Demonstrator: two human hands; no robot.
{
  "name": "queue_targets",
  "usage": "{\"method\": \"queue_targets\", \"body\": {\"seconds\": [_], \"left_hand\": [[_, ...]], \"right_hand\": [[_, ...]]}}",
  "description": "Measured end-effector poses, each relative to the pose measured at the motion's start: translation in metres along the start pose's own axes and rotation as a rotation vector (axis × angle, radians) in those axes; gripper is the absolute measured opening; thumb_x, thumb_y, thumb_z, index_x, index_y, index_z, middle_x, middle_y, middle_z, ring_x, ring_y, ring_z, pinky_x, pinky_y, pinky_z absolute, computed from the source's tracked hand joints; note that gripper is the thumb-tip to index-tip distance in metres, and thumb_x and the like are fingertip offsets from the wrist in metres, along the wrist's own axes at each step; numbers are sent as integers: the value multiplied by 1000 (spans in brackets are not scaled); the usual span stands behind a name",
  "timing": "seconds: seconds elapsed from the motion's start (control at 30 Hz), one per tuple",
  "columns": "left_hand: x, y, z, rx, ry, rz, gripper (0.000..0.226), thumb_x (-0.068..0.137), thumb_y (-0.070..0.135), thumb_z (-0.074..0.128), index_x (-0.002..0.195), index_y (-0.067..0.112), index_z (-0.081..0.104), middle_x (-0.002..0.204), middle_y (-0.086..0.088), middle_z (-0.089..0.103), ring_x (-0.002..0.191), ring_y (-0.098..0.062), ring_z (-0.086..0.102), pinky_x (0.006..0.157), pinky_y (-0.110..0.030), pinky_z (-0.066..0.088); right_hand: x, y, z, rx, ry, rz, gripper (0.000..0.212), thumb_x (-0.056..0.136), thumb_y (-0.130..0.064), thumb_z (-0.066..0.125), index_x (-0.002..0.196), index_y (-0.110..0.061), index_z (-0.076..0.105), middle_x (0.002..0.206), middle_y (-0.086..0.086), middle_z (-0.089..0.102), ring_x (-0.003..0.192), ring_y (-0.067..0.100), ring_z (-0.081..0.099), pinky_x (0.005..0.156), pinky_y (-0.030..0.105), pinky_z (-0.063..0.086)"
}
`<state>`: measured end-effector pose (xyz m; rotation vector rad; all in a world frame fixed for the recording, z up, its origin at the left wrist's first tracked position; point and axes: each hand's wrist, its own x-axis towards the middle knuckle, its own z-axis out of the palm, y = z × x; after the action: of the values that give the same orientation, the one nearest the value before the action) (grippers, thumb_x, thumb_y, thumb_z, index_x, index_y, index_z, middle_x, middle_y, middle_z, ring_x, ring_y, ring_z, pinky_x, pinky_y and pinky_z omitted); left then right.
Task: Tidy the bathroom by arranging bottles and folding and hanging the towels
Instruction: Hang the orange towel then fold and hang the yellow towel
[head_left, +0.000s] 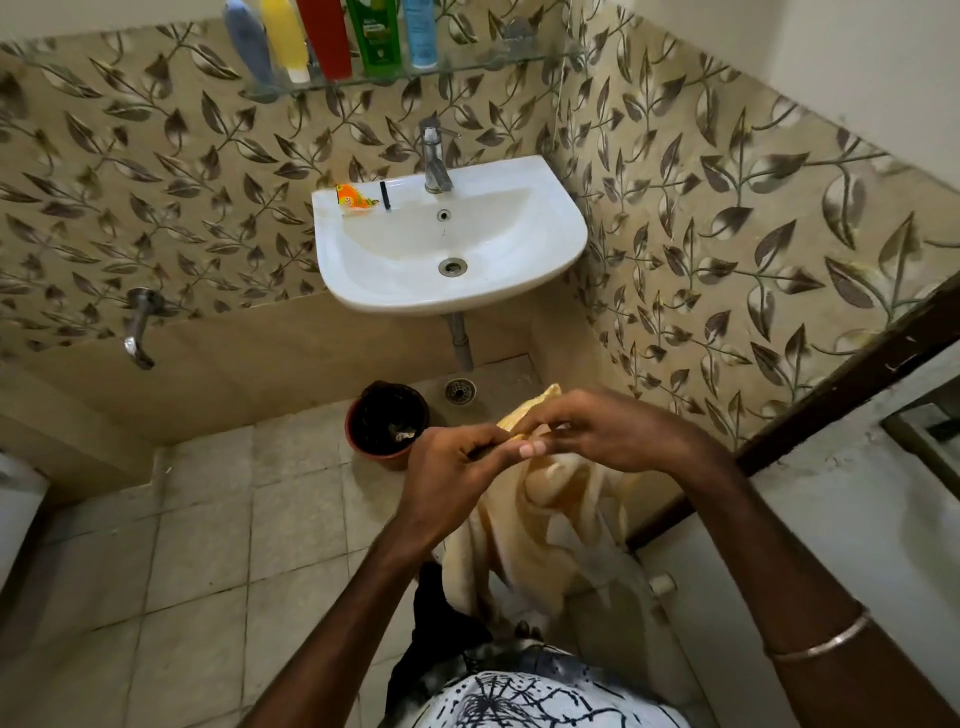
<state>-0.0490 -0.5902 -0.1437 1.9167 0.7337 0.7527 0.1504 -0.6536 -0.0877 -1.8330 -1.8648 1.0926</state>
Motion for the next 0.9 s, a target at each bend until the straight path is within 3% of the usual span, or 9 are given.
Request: {"method": "queue_targets", "body": {"seconds": [0.1, 0.2, 0.4, 0.57, 0.73, 0.8, 0.9], "left_hand": [[-2, -6, -6, 7, -27, -22, 41, 81, 60, 69, 89, 22, 80, 73, 3, 74, 65, -20, 69, 55, -49, 53], [-3, -7, -6, 39, -11, -49, 40, 79, 60, 70, 86, 21, 78, 72, 3, 73, 64, -18, 68, 55, -49, 54], [-6, -10, -8, -36, 61, -141, 34, 84, 52, 68, 75, 21, 75, 67, -1, 70, 62, -26, 66, 57, -51, 53], [-10, -9, -12, -65, 59, -164, 35, 84, 52, 69, 73, 19, 75, 68, -4, 71, 64, -30, 68, 59, -52, 54], [-12, -13, -14, -54, 36, -172, 36, 81, 55, 68, 76, 20, 76, 70, -3, 73, 66, -28, 69, 61, -54, 55], [-13, -14, -15, -37, 44, -162, 37, 80, 56, 68, 77, 20, 76, 69, -3, 72, 66, -28, 68, 60, -53, 54], [-9, -11, -14, -23, 39, -127, 32, 82, 52, 69, 77, 21, 76, 69, -1, 71, 65, -27, 67, 61, -50, 53]], "right_hand": [[1, 1, -2, -50, 46, 3, 7, 93, -36, 66, 97, -36, 72, 91, -16, 70, 86, -1, 63, 78, 39, 55], [0, -2, -7, -104, 116, -20, 11, 95, -34, 65, 89, -44, 66, 82, -19, 66, 78, -2, 61, 69, 34, 51], [-5, 9, -25, -132, 285, 52, 21, 93, -34, 66, 77, -48, 63, 80, -19, 68, 79, 6, 64, 72, 37, 52], [-13, 28, -34, -136, 387, 126, 7, 93, -36, 66, 89, -33, 71, 87, -13, 71, 84, 12, 65, 79, 44, 55], [-14, 40, -33, -199, 491, 262, 6, 94, -38, 64, 90, -40, 67, 92, -10, 71, 89, 17, 66, 80, 40, 54], [-13, 38, -27, -189, 427, 278, 7, 96, -36, 63, 98, -41, 68, 101, -10, 71, 96, 16, 66, 81, 38, 53], [-12, 23, -14, 9, 266, 139, 38, 95, -28, 66, 127, -47, 60, 125, -11, 67, 111, 9, 62, 91, 38, 53]]}}
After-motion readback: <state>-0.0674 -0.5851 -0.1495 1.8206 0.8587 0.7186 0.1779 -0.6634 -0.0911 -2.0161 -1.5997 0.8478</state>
